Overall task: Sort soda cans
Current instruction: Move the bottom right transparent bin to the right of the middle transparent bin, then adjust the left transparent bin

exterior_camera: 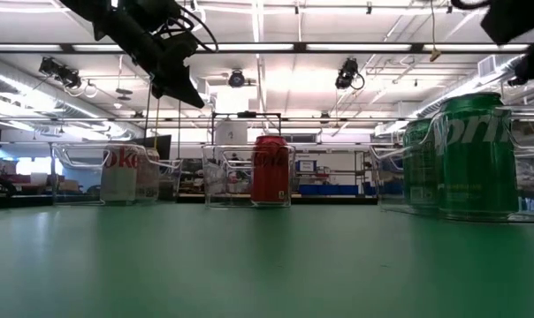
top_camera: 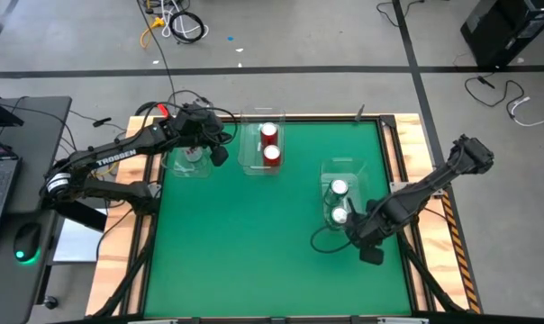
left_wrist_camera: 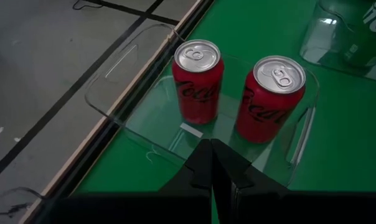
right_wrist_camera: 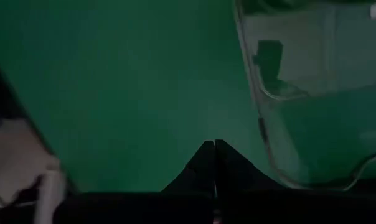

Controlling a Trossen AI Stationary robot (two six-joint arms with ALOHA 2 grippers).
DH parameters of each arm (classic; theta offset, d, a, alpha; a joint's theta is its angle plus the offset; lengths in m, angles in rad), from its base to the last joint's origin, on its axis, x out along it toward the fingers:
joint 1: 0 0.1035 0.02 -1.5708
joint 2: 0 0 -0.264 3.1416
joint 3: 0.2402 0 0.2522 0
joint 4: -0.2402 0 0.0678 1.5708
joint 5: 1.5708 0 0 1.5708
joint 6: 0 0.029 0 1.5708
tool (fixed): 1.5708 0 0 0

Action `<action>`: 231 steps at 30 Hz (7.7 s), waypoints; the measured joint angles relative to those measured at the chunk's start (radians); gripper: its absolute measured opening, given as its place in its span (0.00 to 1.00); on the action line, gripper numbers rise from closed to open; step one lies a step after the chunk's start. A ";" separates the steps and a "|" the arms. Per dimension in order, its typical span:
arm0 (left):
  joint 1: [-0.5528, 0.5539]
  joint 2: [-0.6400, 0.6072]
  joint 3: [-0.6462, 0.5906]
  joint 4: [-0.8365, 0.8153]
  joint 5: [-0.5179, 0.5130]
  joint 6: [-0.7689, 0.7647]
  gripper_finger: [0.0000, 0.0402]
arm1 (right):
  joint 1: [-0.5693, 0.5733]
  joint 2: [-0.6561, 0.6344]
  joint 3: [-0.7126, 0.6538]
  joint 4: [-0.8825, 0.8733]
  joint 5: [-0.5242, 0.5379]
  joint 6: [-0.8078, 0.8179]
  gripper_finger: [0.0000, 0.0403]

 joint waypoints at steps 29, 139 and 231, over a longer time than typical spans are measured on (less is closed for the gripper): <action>-0.002 0.000 0.000 -0.041 0.000 -0.033 0.00 | -0.522 0.000 -0.128 0.233 0.239 -0.573 0.00; 0.142 0.278 0.000 -0.080 -0.119 -0.212 0.00 | -0.853 -0.048 -0.031 0.230 0.235 -0.688 0.00; 0.183 0.161 0.051 -0.643 -0.537 -0.531 0.00 | -0.853 -0.048 -0.032 0.237 0.258 -0.763 0.00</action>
